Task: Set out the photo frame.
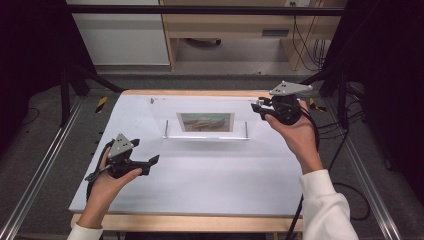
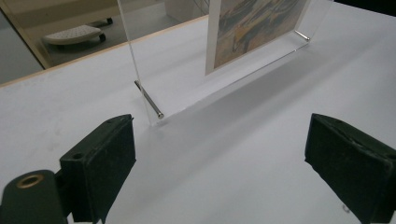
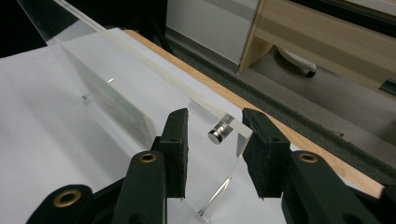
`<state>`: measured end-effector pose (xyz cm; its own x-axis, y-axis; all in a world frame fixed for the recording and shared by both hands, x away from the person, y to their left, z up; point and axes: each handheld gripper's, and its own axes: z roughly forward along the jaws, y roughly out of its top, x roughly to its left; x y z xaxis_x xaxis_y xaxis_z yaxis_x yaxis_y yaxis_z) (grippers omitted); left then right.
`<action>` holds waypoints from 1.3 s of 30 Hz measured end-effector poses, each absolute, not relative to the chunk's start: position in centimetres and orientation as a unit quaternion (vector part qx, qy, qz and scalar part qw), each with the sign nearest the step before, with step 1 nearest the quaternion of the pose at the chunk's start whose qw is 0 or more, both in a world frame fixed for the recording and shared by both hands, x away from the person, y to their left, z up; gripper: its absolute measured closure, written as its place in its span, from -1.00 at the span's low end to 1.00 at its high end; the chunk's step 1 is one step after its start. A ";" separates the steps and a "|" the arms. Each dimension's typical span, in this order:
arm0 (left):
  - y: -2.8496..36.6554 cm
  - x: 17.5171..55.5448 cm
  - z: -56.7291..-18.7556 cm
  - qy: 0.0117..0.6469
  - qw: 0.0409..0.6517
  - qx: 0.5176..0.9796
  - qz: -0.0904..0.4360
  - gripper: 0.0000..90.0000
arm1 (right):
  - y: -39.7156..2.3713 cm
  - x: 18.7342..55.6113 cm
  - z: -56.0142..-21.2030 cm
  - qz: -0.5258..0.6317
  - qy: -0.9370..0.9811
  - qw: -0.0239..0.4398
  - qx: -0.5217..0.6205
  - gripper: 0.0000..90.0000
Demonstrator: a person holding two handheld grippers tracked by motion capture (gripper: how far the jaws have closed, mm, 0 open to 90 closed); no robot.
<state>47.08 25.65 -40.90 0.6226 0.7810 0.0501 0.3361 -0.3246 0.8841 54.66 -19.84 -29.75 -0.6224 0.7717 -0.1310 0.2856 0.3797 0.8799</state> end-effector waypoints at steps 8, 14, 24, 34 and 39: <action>26.2 47.6 -42.6 0.372 0.454 0.773 0.239 -0.82 | -19.9 56.1 -29.6 0.450 0.779 0.271 0.344 0.38; 26.6 47.5 -43.0 0.375 0.458 0.770 0.240 -0.82 | -19.9 57.0 -29.6 0.456 0.773 0.264 0.354 0.36; 27.1 47.7 -43.9 0.378 0.449 0.775 0.233 -0.82 | -20.0 58.6 -29.5 0.465 0.766 0.250 0.367 0.35; 27.1 47.6 -44.1 0.376 0.446 0.780 0.227 -0.82 | -20.2 60.0 -29.6 0.480 0.754 0.237 0.382 0.35; 27.4 47.5 -44.0 0.377 0.448 0.778 0.228 -0.81 | -20.3 60.6 -29.7 0.485 0.748 0.232 0.389 0.35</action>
